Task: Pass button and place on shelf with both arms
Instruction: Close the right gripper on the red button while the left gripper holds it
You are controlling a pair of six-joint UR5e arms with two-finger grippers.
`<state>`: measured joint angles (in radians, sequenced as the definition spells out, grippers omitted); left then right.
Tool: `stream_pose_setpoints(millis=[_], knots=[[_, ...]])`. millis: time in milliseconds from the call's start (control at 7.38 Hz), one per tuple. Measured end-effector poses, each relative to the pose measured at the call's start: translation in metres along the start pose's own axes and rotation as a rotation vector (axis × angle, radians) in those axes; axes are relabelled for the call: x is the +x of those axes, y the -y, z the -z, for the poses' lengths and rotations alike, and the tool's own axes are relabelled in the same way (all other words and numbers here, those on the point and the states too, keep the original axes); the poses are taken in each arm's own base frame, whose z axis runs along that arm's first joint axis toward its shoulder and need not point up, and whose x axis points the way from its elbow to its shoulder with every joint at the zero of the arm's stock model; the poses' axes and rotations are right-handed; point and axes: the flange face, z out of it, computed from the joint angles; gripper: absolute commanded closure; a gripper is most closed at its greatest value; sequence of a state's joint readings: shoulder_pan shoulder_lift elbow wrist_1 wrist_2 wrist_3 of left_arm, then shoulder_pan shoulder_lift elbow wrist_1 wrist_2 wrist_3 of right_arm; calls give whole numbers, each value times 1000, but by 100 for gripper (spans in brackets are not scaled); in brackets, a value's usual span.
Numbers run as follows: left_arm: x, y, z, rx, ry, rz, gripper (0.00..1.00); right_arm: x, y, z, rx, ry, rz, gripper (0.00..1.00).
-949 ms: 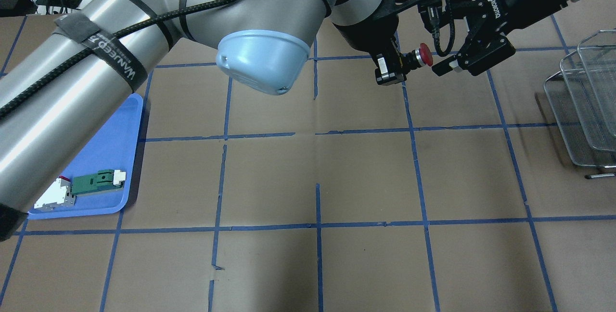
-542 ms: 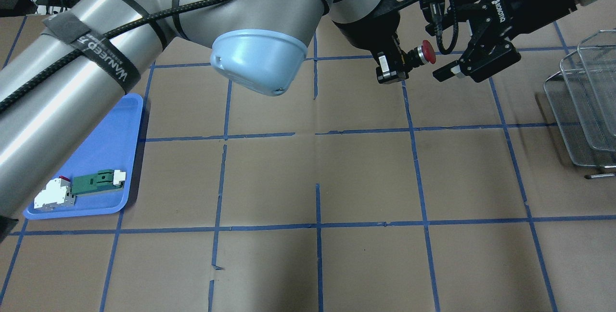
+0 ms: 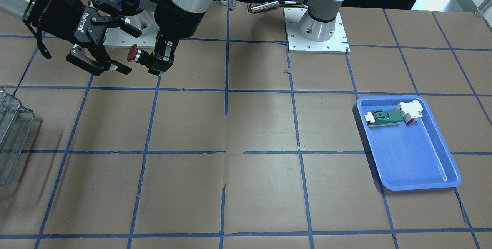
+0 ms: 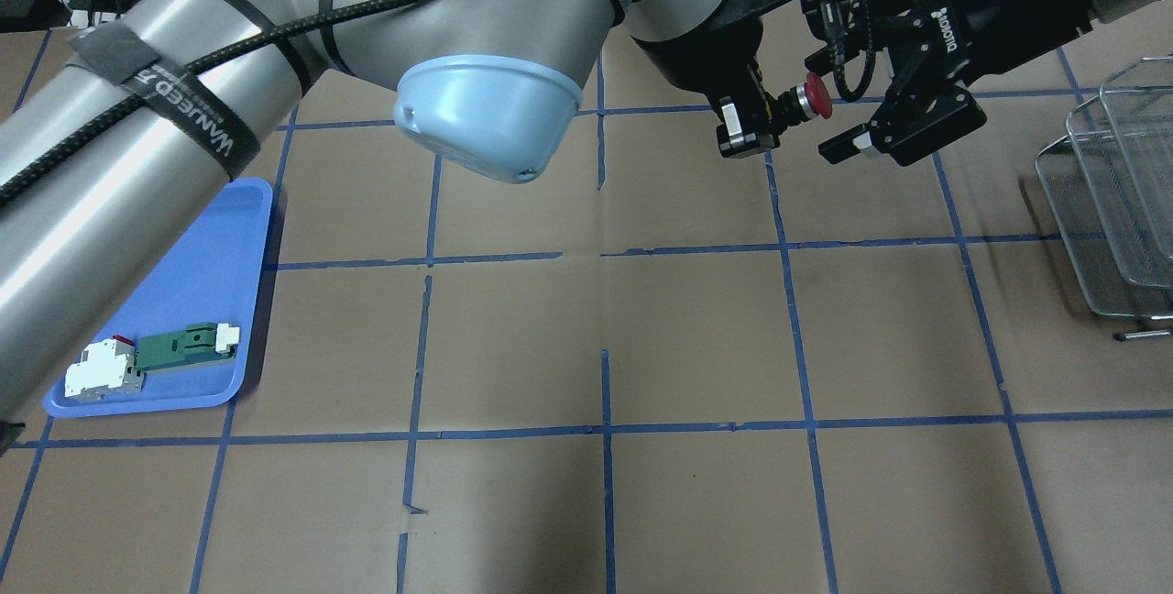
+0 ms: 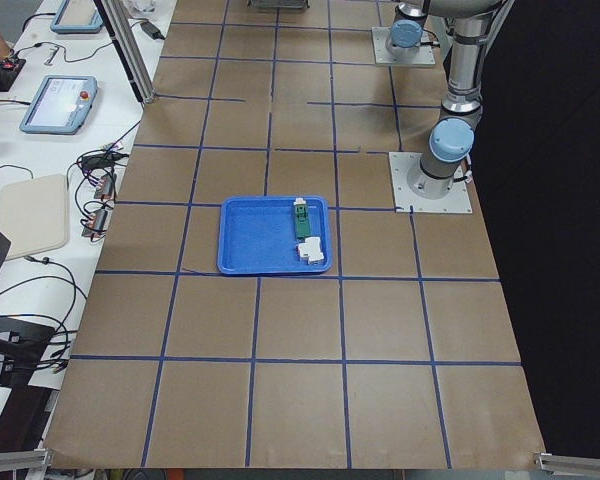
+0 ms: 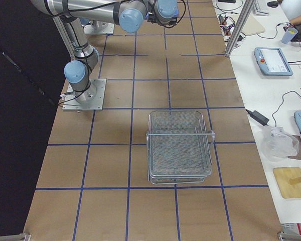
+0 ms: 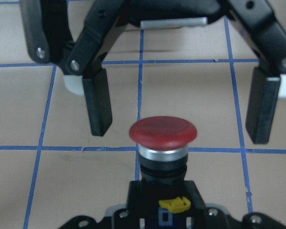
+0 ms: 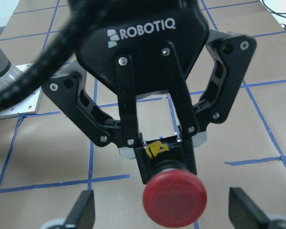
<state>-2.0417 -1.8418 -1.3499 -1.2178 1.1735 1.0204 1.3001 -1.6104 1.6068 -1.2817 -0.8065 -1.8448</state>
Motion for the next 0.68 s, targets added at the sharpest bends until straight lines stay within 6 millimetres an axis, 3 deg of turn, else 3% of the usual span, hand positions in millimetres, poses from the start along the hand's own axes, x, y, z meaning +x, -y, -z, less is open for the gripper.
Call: stream_pose_setpoints(millis=[136,271,407,678], knots=[[0,0,0,0,1,1,100,-1,1,0,7,-2,1,12],[0,0,1,-1,2,1,100,-1,2,0,14,-4,2,29],[0,0,1,-1,2,1,100,-2,3,0,16,-6,3,59],[1,0,1,0,2,1,100,-2,4,1,17,-9,7,95]])
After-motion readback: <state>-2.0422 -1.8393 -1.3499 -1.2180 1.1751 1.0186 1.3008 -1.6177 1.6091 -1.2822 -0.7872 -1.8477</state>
